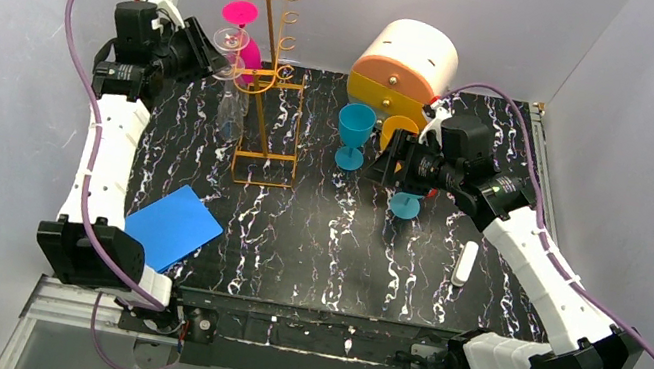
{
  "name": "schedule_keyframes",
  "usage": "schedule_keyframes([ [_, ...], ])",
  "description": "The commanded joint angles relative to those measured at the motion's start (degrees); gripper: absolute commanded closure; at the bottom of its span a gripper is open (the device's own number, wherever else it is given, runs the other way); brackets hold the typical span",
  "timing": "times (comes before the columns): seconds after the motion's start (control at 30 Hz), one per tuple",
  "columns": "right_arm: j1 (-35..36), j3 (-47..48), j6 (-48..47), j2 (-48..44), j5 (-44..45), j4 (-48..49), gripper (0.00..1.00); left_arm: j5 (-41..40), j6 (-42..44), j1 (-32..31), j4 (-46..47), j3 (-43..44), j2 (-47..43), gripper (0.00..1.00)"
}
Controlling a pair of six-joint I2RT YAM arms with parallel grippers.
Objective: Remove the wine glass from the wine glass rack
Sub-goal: Pick up the wine glass from the wine rack.
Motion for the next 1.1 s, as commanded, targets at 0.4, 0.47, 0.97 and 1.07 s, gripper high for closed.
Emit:
schedule_keyframes([
  [0.4,0.0,0.9,0.7,0.5,-0.7,1.0,0.23,-0.2,-0.6,0.3,1.7,-3.2,-3.2,0.80],
  [0.47,0.0,0.7,0.7,0.4,-0.7,1.0,0.23,-0.4,-0.9,0.3,1.8,-3.2,-3.4,0.82],
  [0.97,0.0,0.7,1.0,0.4,-0.7,0.8,0.23,-0.1,-4.9,0.3,4.1,-2.4,-4.8,1.00],
  [1.07,0.0,0.8,1.0,0.3,-0.5,0.8,0.22,-0.1,-6.4,0.3,4.6,-1.7,-5.0,1.00],
])
